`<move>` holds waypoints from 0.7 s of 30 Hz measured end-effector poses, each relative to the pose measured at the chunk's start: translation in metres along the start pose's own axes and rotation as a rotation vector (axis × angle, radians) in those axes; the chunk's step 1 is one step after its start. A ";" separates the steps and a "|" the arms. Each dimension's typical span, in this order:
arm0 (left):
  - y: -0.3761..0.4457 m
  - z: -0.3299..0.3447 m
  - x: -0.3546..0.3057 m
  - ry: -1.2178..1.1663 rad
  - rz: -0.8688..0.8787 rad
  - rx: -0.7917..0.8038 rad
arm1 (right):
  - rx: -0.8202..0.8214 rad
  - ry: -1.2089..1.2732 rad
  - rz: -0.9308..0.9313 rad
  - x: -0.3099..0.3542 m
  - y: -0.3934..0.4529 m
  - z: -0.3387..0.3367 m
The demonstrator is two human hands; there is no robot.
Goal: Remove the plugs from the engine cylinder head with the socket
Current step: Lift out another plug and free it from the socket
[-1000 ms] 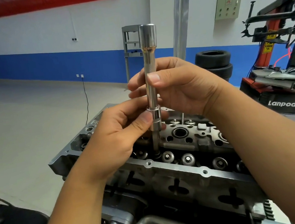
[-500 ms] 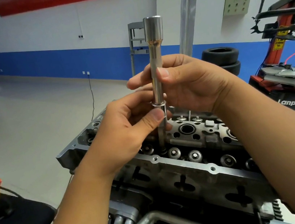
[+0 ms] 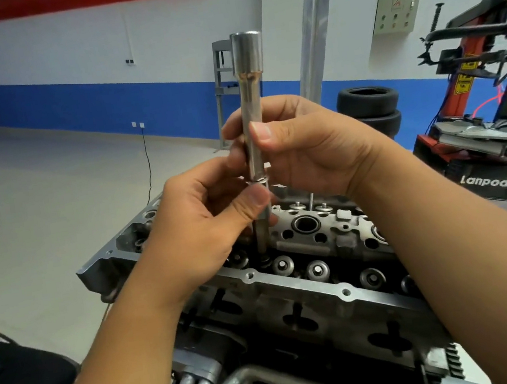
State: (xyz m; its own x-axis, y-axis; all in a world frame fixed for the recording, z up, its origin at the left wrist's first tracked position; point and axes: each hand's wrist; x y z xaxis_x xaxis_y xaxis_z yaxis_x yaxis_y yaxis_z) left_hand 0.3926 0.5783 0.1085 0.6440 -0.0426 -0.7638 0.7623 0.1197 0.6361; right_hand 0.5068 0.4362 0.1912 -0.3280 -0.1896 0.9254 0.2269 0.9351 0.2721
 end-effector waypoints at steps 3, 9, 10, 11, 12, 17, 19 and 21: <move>0.002 0.000 0.003 0.055 0.032 -0.030 | -0.022 -0.002 -0.017 0.000 0.001 0.000; 0.001 -0.005 -0.001 -0.105 -0.058 0.121 | -0.009 -0.022 -0.037 0.003 0.000 0.000; 0.001 -0.004 -0.001 -0.086 -0.040 0.101 | -0.011 -0.014 -0.031 0.004 -0.001 0.000; 0.001 -0.003 0.000 -0.064 -0.019 0.075 | -0.011 -0.008 -0.026 0.004 -0.001 -0.001; 0.001 -0.002 0.000 -0.042 -0.003 0.050 | -0.008 -0.005 -0.022 0.003 -0.001 -0.001; 0.000 -0.002 0.002 0.014 0.043 -0.013 | -0.011 -0.013 -0.032 0.002 -0.001 0.000; 0.000 -0.002 0.000 0.010 0.042 0.005 | -0.007 -0.026 -0.043 0.003 -0.001 0.001; 0.000 -0.003 -0.002 -0.061 -0.004 0.082 | -0.007 -0.034 -0.044 0.004 -0.002 0.000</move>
State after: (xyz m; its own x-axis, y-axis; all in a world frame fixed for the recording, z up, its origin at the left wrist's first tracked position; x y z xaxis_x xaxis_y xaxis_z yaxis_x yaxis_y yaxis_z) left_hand 0.3915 0.5817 0.1100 0.6414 -0.1032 -0.7602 0.7663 0.0377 0.6414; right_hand 0.5046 0.4337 0.1947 -0.3685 -0.2203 0.9031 0.2177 0.9240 0.3143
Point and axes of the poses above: each hand's wrist, its own y-axis towards the middle knuckle, its own z-axis out of the palm, x = y × z, and after that the axes turned 10 degrees about -y, right-handed
